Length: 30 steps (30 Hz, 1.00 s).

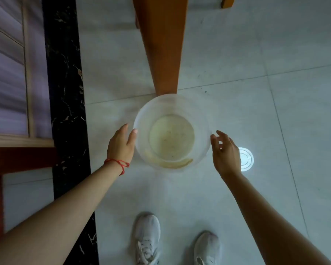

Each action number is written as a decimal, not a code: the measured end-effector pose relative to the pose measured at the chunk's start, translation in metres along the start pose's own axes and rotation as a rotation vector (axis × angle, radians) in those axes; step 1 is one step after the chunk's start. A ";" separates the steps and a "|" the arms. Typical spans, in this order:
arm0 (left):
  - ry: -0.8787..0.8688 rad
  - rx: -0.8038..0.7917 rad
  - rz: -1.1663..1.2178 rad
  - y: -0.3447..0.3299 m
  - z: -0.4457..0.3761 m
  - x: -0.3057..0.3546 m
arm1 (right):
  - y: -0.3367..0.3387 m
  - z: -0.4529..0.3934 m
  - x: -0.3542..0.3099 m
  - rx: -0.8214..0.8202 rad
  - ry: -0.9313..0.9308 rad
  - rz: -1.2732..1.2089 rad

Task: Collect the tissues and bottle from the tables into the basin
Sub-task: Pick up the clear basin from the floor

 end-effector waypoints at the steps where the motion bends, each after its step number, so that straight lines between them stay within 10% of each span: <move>1: 0.040 0.019 0.030 -0.003 -0.003 -0.003 | -0.003 -0.002 0.002 -0.001 -0.018 -0.010; 30: 0.129 0.027 0.200 0.049 0.080 -0.003 | 0.056 0.075 -0.041 -0.082 0.146 -0.003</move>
Point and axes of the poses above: each hand's wrist, its own z-axis away from the middle knuckle, its own y-axis out of the back of the hand, x = y × z, the point moved 6 cm from there along -z, towards the middle knuckle, and after that the axes turned 13 degrees about -z, right-handed, at the moved point
